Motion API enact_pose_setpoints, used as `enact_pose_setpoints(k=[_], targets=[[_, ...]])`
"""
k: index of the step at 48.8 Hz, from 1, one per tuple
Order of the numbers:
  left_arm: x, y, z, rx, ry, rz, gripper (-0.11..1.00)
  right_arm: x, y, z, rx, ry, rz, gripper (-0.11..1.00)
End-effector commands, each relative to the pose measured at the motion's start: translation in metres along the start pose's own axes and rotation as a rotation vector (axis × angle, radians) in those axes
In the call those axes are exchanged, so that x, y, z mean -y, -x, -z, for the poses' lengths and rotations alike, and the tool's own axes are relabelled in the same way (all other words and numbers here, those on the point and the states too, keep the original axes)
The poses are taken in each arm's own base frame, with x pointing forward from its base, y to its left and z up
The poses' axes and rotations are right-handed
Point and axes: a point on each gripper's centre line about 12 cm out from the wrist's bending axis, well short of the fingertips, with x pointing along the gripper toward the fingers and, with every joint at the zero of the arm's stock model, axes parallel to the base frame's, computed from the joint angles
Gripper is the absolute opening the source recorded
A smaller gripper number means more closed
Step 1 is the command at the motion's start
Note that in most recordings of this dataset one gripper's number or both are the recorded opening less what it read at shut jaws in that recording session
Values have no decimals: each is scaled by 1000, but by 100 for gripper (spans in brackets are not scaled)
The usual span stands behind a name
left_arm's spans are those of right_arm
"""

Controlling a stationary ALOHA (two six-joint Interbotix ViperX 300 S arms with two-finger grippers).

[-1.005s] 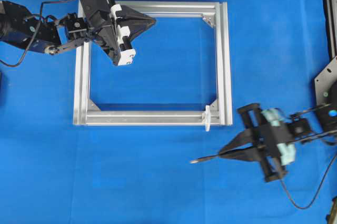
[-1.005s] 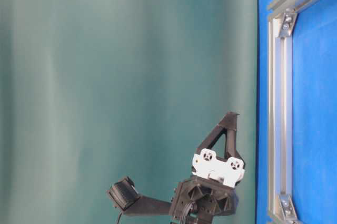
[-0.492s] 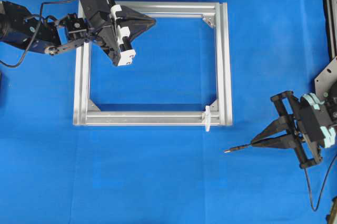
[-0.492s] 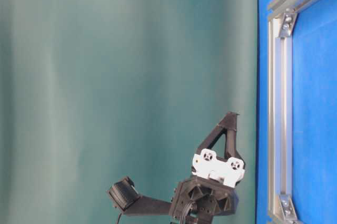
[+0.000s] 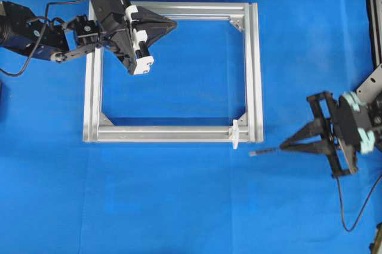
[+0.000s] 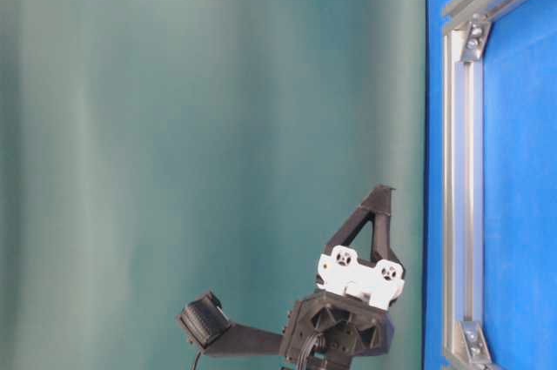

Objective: Insert the wire through the string loop located on the right side.
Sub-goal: 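Move the right gripper left, aligning the USB plug with the white zip-tie loop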

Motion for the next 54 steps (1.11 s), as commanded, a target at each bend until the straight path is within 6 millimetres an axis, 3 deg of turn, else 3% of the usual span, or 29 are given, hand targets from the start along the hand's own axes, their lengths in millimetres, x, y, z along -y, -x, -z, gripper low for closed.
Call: enact_pose_setpoints(k=[1,9,54], targets=[[2,1,-17,55,-1,7,0,10,0,-3,19,-21,42,-3],[2,0,-18,57,1,6,0,22,2,-2,24,-39,90,-3],[2,0,-17,55,-1,7,0,21,2,-4,37,-34,87,-3]])
